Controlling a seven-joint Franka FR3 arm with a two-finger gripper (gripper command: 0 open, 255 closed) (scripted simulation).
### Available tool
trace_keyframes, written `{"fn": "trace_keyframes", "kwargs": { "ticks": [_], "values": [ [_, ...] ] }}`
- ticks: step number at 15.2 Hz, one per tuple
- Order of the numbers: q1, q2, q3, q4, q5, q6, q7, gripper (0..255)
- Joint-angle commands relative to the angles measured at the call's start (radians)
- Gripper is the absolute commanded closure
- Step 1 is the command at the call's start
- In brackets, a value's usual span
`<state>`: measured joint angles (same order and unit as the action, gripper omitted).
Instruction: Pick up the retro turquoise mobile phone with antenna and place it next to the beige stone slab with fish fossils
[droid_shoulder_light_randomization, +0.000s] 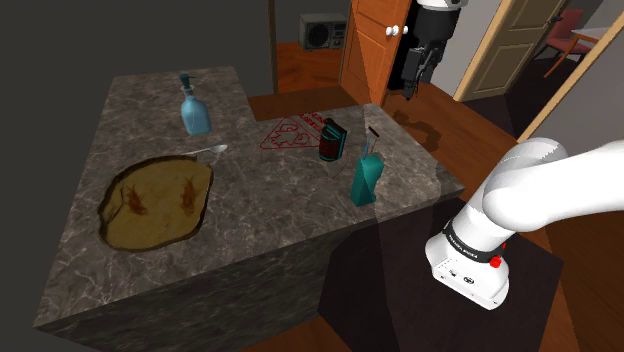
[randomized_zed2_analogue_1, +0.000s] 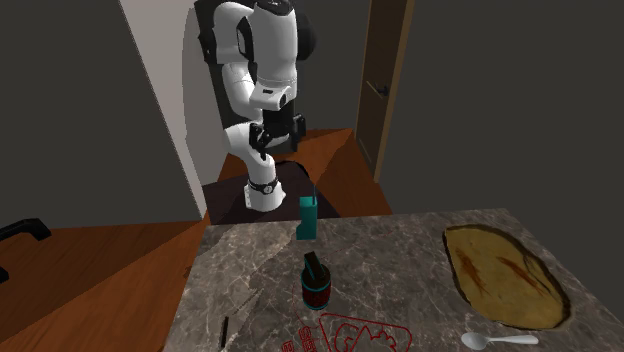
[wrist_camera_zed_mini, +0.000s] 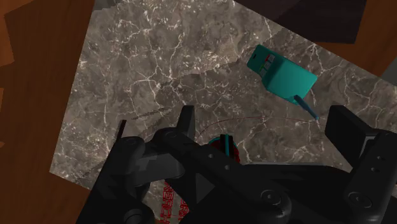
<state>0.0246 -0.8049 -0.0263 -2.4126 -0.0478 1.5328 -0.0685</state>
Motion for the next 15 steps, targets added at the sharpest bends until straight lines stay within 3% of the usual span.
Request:
{"fn": "trace_keyframes", "kwargs": {
  "ticks": [1, 8, 15],
  "values": [
    [0.000, 0.000, 0.000, 0.000, 0.000, 0.000, 0.000, 0],
    [0.030, -0.045, 0.099, -0.235, 0.061, 0.216, 0.127, 0],
    [0.073, 0.006, 0.209, -0.398, 0.128, 0.452, 0.251, 0]
  ]
}}
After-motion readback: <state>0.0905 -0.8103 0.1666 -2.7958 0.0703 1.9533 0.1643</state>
